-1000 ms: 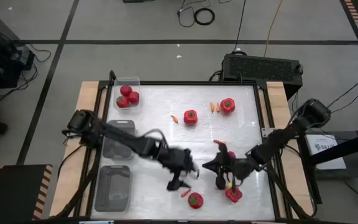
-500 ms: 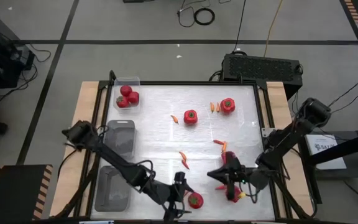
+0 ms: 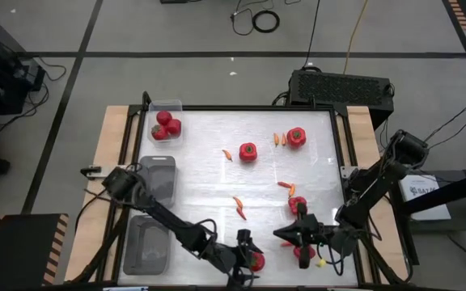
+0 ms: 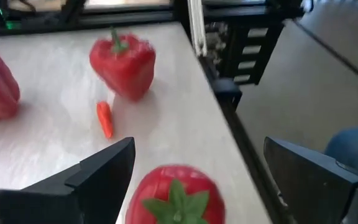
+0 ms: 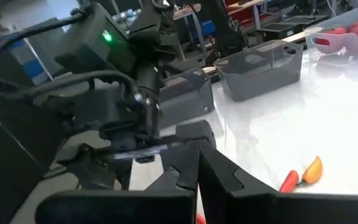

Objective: Sort produce into baskets
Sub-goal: Put the tomato into the transparent bin

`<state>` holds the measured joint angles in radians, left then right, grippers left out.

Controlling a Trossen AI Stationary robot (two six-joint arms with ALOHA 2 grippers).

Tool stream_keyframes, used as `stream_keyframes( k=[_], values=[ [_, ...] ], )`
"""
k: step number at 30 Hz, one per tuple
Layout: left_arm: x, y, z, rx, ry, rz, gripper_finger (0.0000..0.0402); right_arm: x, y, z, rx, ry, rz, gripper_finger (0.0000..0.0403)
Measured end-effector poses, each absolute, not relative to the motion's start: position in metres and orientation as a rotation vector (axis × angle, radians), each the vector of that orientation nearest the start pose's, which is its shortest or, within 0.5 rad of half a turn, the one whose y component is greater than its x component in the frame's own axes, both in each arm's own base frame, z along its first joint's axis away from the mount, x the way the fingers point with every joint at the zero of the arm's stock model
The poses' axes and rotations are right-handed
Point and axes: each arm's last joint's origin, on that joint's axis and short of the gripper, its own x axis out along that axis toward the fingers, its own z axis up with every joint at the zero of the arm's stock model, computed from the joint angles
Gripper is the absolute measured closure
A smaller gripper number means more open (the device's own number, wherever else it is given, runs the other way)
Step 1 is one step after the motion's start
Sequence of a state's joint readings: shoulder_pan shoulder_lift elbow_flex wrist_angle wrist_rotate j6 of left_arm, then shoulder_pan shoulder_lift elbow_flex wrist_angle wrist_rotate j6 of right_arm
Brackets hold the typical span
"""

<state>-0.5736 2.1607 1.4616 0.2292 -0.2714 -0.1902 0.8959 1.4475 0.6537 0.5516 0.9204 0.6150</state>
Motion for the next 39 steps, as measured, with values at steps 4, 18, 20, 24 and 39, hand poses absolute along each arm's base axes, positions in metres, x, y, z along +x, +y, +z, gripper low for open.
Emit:
stream_keyframes(
  k=[4,18,20,24,39],
  values=[
    [0.414,-0.252,0.157,0.026,0.468,-0.243,0.004,0.197,0.207,0.212,0.408,0.136,-0.072,0.0403],
    [0.414,-0.25,0.145,0.039,0.55,-0.256,0.004,0.199,0.205,0.212,0.401,0.141,-0.076,0.0403],
    [0.413,-0.249,0.143,0.035,0.572,-0.25,0.004,0.199,0.205,0.212,0.4,0.142,-0.076,0.0403],
    [0.413,-0.249,0.143,0.039,0.569,-0.252,0.004,0.199,0.205,0.211,0.407,0.145,-0.078,0.0403],
    [0.412,-0.247,0.139,0.056,0.612,-0.245,0.004,0.199,0.205,0.211,0.414,0.145,-0.08,0.0403]
  ],
)
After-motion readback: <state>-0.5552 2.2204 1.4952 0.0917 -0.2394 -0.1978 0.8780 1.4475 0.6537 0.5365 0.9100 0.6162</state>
